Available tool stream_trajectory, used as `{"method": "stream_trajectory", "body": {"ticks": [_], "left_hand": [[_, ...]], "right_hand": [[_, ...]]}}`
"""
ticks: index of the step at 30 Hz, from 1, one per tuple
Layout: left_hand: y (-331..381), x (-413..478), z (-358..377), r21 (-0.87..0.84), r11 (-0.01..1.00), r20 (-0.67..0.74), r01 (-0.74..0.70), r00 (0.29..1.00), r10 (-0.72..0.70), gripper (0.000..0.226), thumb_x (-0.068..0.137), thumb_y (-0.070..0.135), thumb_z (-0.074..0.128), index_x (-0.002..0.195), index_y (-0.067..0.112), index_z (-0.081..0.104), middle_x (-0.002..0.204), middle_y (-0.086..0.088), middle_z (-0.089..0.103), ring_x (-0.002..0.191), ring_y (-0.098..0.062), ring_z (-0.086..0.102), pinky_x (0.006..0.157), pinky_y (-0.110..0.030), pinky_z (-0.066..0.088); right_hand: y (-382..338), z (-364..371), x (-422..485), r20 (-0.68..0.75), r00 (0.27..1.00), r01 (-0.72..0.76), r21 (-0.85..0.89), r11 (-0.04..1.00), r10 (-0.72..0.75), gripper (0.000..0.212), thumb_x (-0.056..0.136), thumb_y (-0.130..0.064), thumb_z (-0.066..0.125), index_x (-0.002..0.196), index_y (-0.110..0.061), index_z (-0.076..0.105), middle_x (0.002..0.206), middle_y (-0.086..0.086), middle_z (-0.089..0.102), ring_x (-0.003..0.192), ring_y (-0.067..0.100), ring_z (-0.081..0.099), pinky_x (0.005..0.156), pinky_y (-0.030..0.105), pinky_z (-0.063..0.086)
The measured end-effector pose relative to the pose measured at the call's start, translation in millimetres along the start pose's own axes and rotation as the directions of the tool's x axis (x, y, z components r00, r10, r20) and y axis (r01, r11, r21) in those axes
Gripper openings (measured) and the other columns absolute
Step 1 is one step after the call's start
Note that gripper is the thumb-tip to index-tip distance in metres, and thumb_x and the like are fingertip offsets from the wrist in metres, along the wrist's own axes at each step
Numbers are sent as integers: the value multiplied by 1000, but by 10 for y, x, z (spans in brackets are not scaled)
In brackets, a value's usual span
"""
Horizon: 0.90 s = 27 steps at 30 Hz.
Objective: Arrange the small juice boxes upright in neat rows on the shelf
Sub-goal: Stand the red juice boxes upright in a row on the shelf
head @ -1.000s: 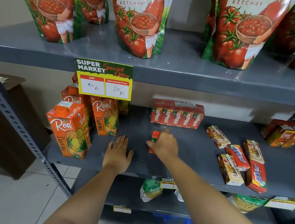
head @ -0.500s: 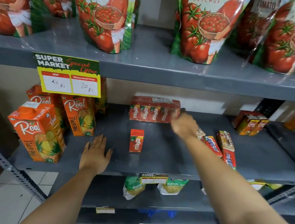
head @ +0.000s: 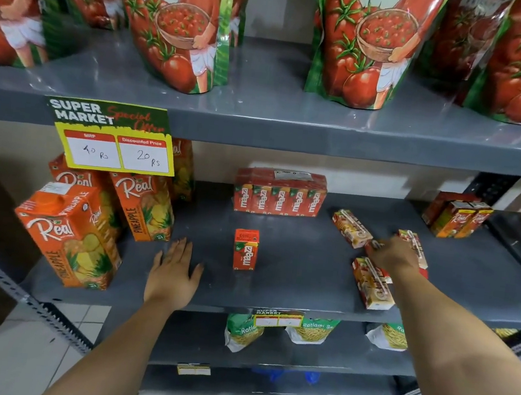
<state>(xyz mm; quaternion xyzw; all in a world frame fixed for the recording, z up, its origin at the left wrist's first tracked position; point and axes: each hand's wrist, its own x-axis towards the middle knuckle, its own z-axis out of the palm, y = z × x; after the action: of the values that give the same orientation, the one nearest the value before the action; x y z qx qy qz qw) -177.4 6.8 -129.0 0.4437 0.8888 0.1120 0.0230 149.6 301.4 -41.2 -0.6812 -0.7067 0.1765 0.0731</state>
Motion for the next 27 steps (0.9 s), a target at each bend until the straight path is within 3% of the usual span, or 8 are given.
{"method": "stream_trajectory", "body": {"ticks": [4,7,11,15,20,24,27], "left_hand": [[2,-5,-6,-1,1000,13,-3,1000,3,66,98,49,24,152,14,11,162,-1,9,149,-15,4,121,-37,3],[12,-17,-26,-1,1000,29,1,1000,-1,66,98,48,23,152,14,9,162,-1,7,149,-15,3,121,-37,3],[16,-21,-49,-7,1000,39,4,999,-4,65,98,47,22,153,14,9,162,-1,6,149,-15,2,121,-38,3],[26,-34,-61,-11,1000,38,4,999,-3,65,98,47,22,153,14,8,163,-1,6,149,-15,2,121,-37,2],[18,-43,-66,12,1000,31,-5,1000,5,65,98,47,22,153,14,8,162,-2,7,149,-16,5,122,-38,4],[22,-49,-57,15,1000,24,-2,1000,2,66,98,48,21,152,14,8,162,-2,8,149,-16,5,121,-37,4],[13,-43,-46,12,1000,16,-4,1000,3,66,98,49,22,152,14,8,162,-2,8,149,-16,5,121,-37,4]], "right_hand": [[-69,-70,-106,-187,982,22,8,1000,-20,51,88,-28,62,129,-6,41,121,25,59,109,44,57,83,48,50],[-191,-209,-214,-303,943,142,-13,990,-139,69,87,-21,63,144,-13,25,131,27,45,116,47,50,84,52,49],[-515,-143,-502,-397,894,285,151,947,-206,62,86,-22,60,142,-16,33,125,25,41,105,48,52,83,50,48],[-829,381,-995,-268,889,441,282,852,-371,59,86,-22,64,137,-21,35,125,15,39,104,38,56,91,41,47],[-1034,815,-1328,-122,867,496,282,821,-482,60,87,-27,65,137,-29,31,118,8,38,98,34,58,81,40,51],[-1001,848,-1350,-54,863,500,241,832,-503,68,87,-43,62,141,-32,22,124,9,38,111,31,52,83,45,52],[-958,770,-1260,-47,817,570,206,795,-574,62,91,-53,43,143,-29,20,146,9,28,134,29,32,102,53,39]]}}
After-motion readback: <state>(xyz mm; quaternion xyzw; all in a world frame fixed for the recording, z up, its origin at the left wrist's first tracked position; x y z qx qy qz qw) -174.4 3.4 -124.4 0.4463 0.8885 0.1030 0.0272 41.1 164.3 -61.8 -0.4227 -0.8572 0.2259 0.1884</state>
